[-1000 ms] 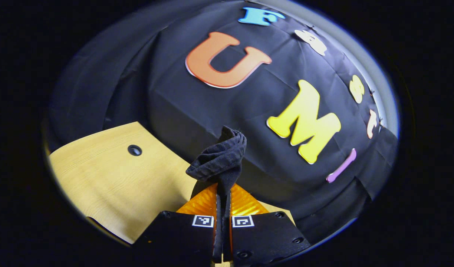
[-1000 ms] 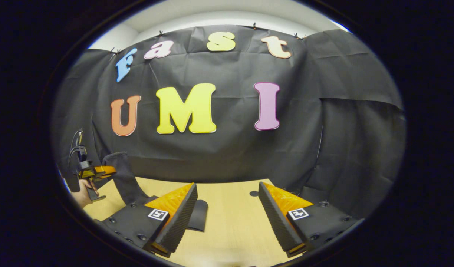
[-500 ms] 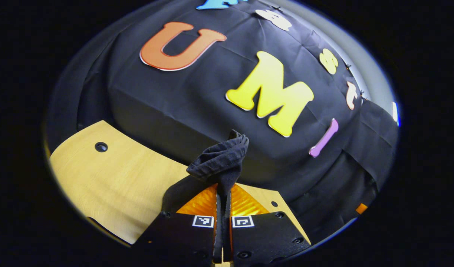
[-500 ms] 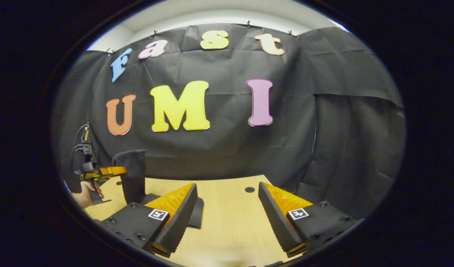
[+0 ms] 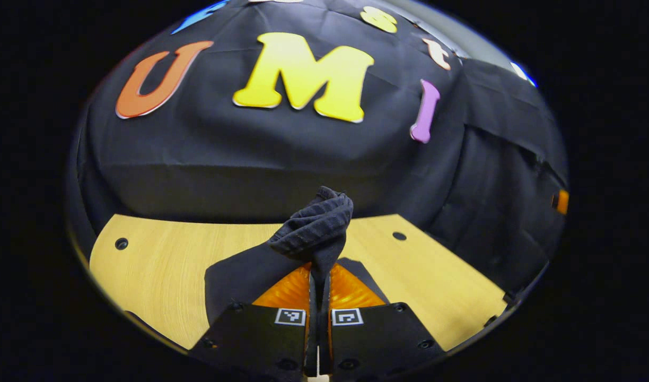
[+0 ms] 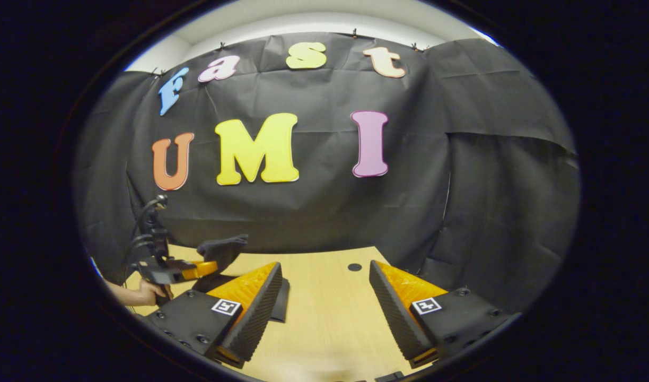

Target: Grasp the waist and the cuffs of the jeans and fold them to make the two legs overlap; first hold the waist and fold one-third of the jeans toward the cuffs, then hold the cuffs and fold the remaining one-third in the same direction to finish folding.

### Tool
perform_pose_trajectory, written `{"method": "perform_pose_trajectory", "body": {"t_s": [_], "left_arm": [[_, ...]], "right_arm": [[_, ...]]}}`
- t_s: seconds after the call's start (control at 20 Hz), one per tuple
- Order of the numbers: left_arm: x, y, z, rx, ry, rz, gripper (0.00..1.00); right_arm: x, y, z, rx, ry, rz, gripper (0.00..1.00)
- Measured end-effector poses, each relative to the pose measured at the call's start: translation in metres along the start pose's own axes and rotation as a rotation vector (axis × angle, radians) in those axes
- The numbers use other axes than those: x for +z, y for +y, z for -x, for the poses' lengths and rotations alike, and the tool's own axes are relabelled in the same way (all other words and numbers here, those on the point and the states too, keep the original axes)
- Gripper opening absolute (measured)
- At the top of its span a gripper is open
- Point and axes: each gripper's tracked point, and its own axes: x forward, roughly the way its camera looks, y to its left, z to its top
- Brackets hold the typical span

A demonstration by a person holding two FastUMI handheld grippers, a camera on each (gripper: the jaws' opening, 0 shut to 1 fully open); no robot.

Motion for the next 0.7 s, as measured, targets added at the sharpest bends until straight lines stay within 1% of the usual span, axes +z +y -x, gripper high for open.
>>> {"method": "perform_pose_trajectory", "body": {"t_s": [0.15, 0.35, 0.45, 0.6, 0.65, 0.7], "left_arm": [[-0.039, -0.015, -0.019, 0.009, 0.075, -0.089, 0.04], [-0.081, -0.021, -0.04, 0.021, 0.152, -0.22, 0.04], [-0.1, -0.022, -0.044, 0.031, 0.194, -0.263, 0.05], [-0.112, -0.022, -0.049, 0.04, 0.209, -0.315, 0.05], [-0.114, -0.023, -0.05, 0.035, 0.21, -0.328, 0.05], [-0.12, -0.028, -0.051, 0.004, 0.224, -0.335, 0.06]], "right_arm": [[0.0, -0.001, 0.005, 0.001, -0.003, -0.011, 0.99], [-0.002, -0.002, 0.009, -0.006, -0.003, -0.01, 0.99], [-0.003, -0.005, 0.01, -0.011, -0.001, -0.015, 0.99], [-0.005, -0.008, 0.012, -0.017, 0.003, -0.023, 1.0], [-0.004, -0.009, 0.013, -0.018, 0.001, -0.022, 0.99], [-0.004, -0.01, 0.013, -0.018, -0.001, -0.02, 1.0]]}}
